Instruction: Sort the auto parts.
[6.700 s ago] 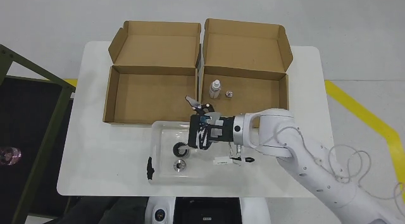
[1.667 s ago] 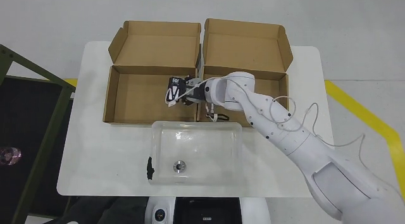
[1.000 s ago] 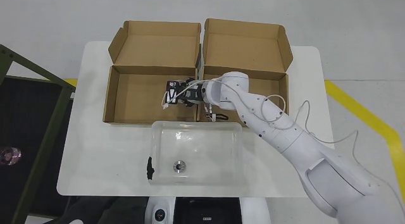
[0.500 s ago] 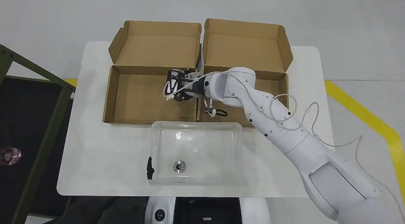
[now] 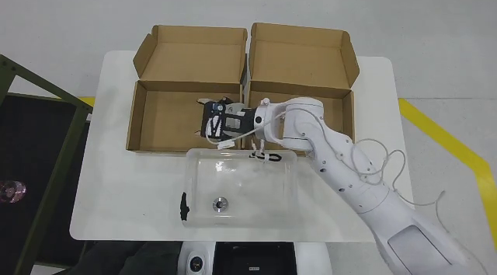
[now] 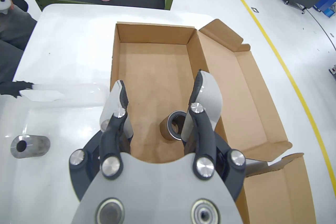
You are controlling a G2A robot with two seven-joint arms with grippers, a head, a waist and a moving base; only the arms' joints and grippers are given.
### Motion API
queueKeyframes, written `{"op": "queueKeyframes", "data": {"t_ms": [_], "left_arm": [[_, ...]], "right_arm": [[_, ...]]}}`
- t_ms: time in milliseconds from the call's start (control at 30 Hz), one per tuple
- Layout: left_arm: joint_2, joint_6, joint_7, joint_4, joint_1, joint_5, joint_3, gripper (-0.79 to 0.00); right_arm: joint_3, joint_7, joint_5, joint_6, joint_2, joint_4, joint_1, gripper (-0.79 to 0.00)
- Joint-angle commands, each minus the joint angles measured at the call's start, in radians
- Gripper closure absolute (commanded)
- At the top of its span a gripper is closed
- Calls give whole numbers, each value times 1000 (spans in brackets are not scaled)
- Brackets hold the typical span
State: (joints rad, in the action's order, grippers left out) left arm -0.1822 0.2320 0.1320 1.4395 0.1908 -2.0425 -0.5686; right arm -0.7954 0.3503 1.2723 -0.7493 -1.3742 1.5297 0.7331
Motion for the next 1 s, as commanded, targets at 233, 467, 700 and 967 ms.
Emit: {"op": "queueKeyframes", "data": {"t_ms": [233,467,700,967], "left_arm": [[0,0,0,0,0,0,0,-785],[0,0,0,0,0,0,0,-785],[0,0,0,0,0,0,0,-785],[0,0,0,0,0,0,0,-785]], "right_arm": [[-13,42,-45,-59,17,135,80,-443],[-14,95,-67,-91,32,215,153,-419],[-11,151,-70,-131,51,272,221,-431],[-15,192,-25,-167,74,320,292,-416]]}}
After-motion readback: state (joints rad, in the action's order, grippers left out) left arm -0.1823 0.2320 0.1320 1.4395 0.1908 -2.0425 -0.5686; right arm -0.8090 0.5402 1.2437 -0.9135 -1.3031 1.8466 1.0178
